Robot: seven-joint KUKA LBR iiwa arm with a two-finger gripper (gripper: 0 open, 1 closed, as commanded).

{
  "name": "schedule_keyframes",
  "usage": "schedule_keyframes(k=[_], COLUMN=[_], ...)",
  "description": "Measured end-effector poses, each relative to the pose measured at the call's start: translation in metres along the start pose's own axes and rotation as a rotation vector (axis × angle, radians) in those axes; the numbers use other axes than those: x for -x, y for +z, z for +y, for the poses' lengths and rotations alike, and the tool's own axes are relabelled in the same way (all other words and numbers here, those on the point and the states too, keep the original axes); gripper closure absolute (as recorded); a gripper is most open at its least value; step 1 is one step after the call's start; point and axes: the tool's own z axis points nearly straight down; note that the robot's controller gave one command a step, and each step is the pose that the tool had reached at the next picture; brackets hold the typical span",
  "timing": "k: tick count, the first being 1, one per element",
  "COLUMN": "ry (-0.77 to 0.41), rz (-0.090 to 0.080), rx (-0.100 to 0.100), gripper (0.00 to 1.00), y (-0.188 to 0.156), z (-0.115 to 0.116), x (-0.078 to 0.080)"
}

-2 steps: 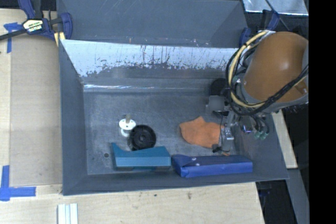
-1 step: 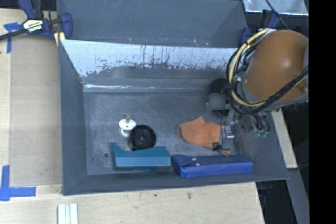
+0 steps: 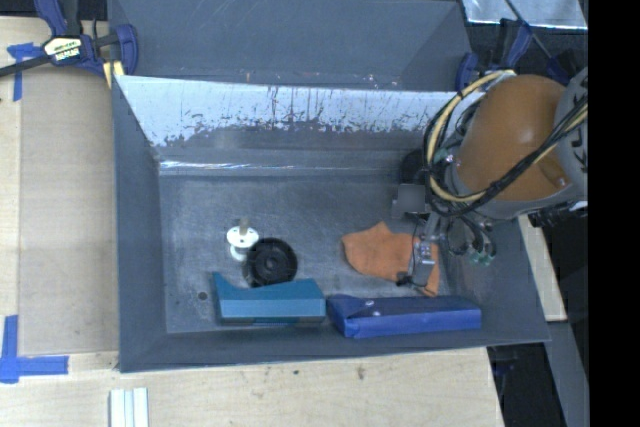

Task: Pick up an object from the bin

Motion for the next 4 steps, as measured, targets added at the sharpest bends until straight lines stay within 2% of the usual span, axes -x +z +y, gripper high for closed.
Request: schedule_keyframes(k=[1,2,3,4], ry=[0.115,0.056,0.086,0.062], rz=[0.007,0.007,0.003,0.005], rx=[-0.001,-0.001,0.0,-0.002], gripper=[0.0,0.0,0.0,1.0], y=[0.0671,0.0633,0.0655,0.0631], z=[-0.0206,-0.0149,-0.0172,-0.0164], x=[0.0123,0.008,0.011,0.0093])
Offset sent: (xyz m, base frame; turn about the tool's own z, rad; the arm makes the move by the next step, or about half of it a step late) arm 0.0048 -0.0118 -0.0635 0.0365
